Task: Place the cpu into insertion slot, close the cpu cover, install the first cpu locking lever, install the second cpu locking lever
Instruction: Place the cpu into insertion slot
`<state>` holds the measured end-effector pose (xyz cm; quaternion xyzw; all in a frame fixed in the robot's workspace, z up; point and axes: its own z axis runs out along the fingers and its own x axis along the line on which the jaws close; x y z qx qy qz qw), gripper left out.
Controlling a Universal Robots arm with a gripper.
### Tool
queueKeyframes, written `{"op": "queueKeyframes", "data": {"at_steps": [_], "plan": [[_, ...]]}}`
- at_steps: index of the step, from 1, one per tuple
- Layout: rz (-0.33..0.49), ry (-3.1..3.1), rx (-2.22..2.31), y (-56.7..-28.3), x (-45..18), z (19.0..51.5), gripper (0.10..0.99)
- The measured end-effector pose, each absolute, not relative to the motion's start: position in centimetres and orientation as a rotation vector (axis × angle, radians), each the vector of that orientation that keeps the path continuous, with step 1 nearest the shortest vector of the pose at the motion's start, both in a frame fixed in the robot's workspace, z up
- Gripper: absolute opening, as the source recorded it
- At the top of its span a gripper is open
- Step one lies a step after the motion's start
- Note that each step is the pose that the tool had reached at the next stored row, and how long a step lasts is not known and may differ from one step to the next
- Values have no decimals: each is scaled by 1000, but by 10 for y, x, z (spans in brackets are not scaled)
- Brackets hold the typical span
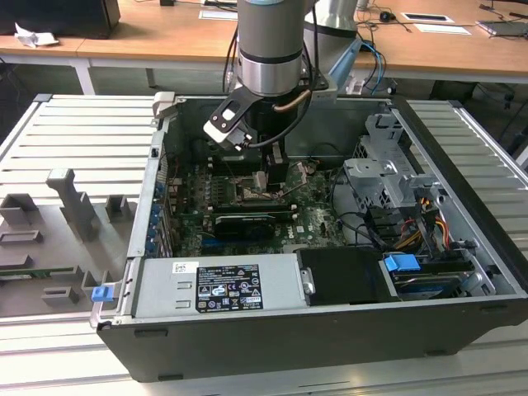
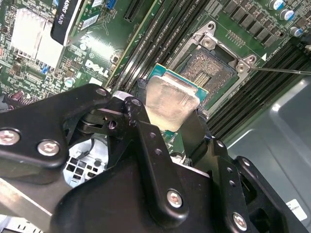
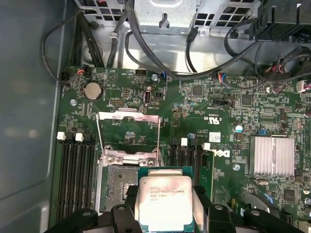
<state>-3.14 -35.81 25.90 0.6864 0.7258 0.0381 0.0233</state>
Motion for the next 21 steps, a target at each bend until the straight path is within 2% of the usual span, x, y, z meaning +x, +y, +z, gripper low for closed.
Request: {"op": "queueKeyframes", "data": {"at_steps": [21], "plan": [[120,2218,2156,-339,-35,242,525]]}}
